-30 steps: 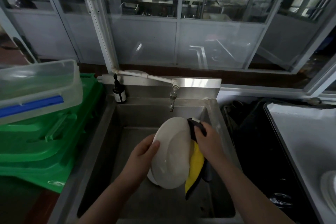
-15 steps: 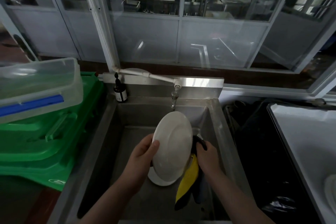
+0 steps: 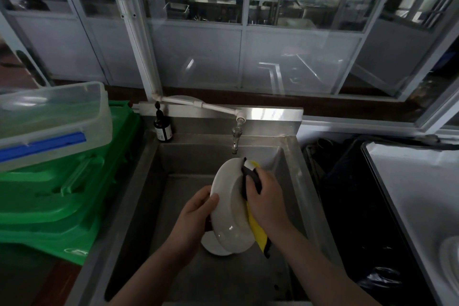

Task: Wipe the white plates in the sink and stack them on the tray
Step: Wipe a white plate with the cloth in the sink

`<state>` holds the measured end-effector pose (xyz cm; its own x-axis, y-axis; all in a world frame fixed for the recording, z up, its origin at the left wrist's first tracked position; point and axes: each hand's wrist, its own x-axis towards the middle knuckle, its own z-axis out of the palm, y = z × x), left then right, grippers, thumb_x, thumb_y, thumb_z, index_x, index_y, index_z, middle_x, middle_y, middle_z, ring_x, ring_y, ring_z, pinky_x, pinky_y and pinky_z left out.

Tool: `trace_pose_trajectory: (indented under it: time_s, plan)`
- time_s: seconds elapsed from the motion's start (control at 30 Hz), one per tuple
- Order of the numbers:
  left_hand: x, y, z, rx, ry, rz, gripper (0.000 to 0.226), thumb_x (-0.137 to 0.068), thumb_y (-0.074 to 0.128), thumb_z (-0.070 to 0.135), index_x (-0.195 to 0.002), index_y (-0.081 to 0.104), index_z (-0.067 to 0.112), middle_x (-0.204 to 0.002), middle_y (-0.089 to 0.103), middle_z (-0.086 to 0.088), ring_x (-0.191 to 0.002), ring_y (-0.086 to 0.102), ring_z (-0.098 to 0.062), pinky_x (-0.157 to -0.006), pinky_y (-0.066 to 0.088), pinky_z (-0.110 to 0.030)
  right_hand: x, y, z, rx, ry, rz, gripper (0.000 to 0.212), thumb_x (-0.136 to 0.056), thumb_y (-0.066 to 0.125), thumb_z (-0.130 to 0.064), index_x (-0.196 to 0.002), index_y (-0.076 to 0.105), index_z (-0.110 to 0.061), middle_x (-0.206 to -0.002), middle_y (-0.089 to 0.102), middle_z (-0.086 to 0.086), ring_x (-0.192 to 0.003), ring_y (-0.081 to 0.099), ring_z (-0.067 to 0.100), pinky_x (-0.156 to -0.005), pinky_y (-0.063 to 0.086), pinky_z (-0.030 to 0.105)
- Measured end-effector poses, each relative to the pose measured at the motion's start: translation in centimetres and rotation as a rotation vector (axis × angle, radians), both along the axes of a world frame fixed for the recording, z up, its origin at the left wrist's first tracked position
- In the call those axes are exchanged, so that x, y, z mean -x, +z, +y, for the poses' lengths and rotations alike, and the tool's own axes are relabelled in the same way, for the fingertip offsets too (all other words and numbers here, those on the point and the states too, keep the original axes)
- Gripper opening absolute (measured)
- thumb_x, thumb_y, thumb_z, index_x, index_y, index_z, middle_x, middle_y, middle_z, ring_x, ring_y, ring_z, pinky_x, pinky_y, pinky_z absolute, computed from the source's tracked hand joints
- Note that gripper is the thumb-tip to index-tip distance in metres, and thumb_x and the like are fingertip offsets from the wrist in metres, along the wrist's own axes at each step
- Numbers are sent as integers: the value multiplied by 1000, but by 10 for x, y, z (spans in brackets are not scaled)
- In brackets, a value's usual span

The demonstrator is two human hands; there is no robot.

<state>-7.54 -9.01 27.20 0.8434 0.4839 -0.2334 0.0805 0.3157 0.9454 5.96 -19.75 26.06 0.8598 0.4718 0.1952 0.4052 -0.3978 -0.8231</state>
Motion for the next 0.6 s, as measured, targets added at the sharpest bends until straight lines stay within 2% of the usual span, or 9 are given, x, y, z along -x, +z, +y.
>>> trace_pose_trajectory:
  time_s: [0.07,0.13,0.3,0.43,0.53,0.6]
  plan:
    - [0,-1,0,9,-6,-3,26,-95,53,27,-113,70,17,-114,70,-18,-104,68,-33,-85,56,-47,11,6,1,-14,76,-48,15,-100,53,-26,-113,59,-27,-99,56,-14,-95,52,-8,-79,40,6]
    - [0,-1,0,8,-3,-1,27,-95,54,28,-112,71,16,-113,71,-18,-101,69,-31,-83,57,-43,22,10,2,-5,136,-144,10,-100,53,-24,-108,59,-23,-98,55,-11,-94,50,-8,-80,37,3]
    - [4,0,3,-16,-6,13,29,-101,47,29,-115,70,17,-110,73,-16,-104,69,-35,-87,56,-47,38,9,-3,38,274,-231,16,-100,52,-28,-112,60,-21,-104,52,-11,-86,53,0,-72,44,12]
    - [7,0,2,0,27,19,30,-103,44,27,-116,68,15,-108,74,-14,-103,71,-31,-86,57,-42,45,8,-5,101,422,-282,24,-98,44,-35,-111,59,-21,-105,47,-10,-81,53,6,-68,47,24]
    - [10,-2,0,29,40,17,32,-102,44,28,-117,67,13,-109,74,-15,-104,70,-31,-88,56,-42,47,9,-6,132,483,-340,24,-97,44,-35,-107,59,-19,-103,46,-10,-74,48,5,-60,38,14]
    - [11,-4,-1,43,52,3,34,-97,48,32,-116,68,11,-111,72,-19,-105,69,-34,-90,54,-46,46,11,-6,102,472,-319,23,-95,46,-34,-106,60,-20,-101,46,-11,-74,48,4,-60,33,9]
